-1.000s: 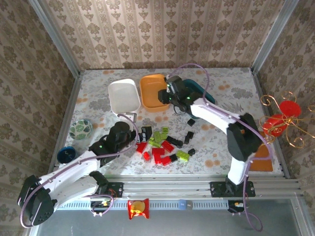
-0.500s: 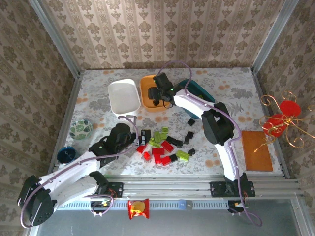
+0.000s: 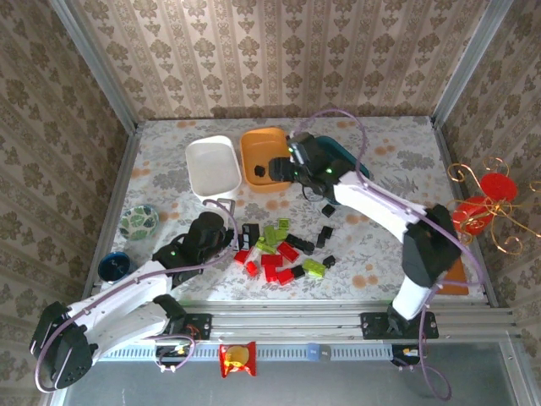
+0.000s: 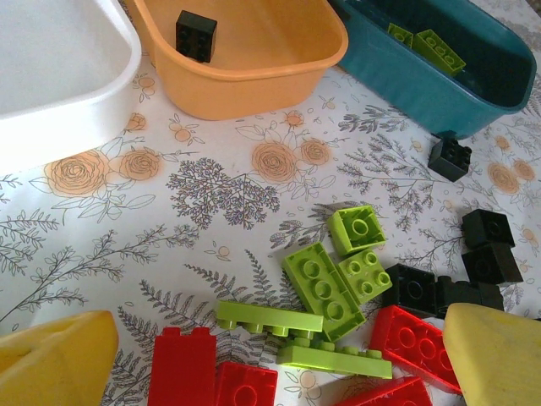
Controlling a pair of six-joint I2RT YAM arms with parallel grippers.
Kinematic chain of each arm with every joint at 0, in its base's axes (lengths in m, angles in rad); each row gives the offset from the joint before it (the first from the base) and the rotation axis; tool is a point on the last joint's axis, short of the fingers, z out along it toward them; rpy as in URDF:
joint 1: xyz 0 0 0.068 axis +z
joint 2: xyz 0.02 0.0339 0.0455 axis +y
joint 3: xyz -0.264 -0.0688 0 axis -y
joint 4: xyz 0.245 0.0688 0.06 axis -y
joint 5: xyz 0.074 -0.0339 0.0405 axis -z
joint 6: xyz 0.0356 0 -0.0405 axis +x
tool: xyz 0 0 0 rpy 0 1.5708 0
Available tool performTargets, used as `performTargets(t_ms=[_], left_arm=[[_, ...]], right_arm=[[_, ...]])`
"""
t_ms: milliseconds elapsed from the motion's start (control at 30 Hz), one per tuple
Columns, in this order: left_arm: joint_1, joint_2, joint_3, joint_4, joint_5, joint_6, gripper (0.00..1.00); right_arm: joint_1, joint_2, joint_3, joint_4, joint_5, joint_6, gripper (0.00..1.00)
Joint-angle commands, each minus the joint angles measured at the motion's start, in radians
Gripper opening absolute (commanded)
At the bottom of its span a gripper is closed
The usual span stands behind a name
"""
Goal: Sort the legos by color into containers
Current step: Place the lego in the container, then pick up the lego from the center of the table.
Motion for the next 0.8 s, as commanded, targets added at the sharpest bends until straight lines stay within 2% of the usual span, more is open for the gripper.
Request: performTargets(t_ms=[0, 167, 267, 367, 467, 667, 767], left_arm=[[0.009, -0.008, 0.025, -0.009, 0.010, 0.034, 1.00], [0.014, 0.006, 0.023, 0.007, 0.017, 0.031, 1.00], [0.015, 0.016, 0.017, 0.022, 0.025, 0.027, 1.00], [0.017, 0.018, 0.015, 0.027, 0.031, 0.022, 1.00], [0.016, 0.017, 0.014, 0.025, 0.034, 0.022, 1.00], [0.019, 0.017, 0.006, 0.027, 0.037, 0.020, 1.00], [0.020, 0.017, 0.004, 0.033, 0.043, 0.018, 1.00]], right_arm=[[0.005, -0.118, -0.179, -0.038, 0.063, 0.051, 0.72], [0.006, -0.331, -0.479, 0.004, 0.166, 0.164, 0.73], [0.006, -0.362, -0.572, 0.040, 0.259, 0.234, 0.73], [0.004, -0.319, -0.613, 0.104, 0.317, 0.259, 0.75], [-0.009, -0.217, -0.583, 0.124, 0.343, 0.269, 0.76], [-0.014, -0.100, -0.599, 0.295, 0.383, 0.367, 0.76], [-0.014, -0.048, -0.584, 0.318, 0.414, 0.429, 0.77]])
